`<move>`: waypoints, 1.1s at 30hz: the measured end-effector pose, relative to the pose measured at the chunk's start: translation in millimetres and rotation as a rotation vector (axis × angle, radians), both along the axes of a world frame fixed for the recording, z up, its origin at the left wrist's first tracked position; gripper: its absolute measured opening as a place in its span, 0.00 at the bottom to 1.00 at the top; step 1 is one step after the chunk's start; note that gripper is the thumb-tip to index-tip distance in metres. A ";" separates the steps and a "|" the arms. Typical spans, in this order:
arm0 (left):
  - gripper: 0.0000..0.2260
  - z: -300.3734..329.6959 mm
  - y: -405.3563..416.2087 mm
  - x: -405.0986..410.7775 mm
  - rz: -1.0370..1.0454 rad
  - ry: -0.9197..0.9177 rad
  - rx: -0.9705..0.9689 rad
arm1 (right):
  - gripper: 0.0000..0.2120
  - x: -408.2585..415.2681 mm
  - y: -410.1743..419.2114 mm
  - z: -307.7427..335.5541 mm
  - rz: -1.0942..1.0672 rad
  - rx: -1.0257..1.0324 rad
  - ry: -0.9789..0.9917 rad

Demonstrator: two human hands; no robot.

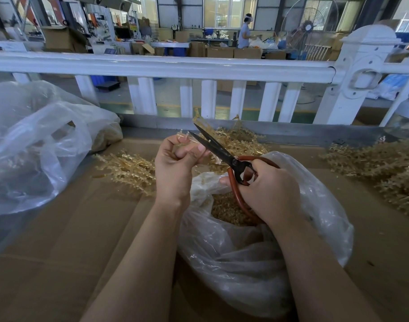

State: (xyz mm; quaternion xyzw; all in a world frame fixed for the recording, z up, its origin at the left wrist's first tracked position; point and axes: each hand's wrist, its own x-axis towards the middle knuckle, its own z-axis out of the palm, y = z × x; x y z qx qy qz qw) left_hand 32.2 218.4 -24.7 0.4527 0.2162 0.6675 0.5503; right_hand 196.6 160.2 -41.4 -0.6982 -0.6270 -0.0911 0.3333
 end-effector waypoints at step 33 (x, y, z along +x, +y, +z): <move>0.04 1.0 -7.9 8.9 -0.189 0.212 -0.217 | 0.08 1.6 7.9 -1.6 0.141 0.044 0.588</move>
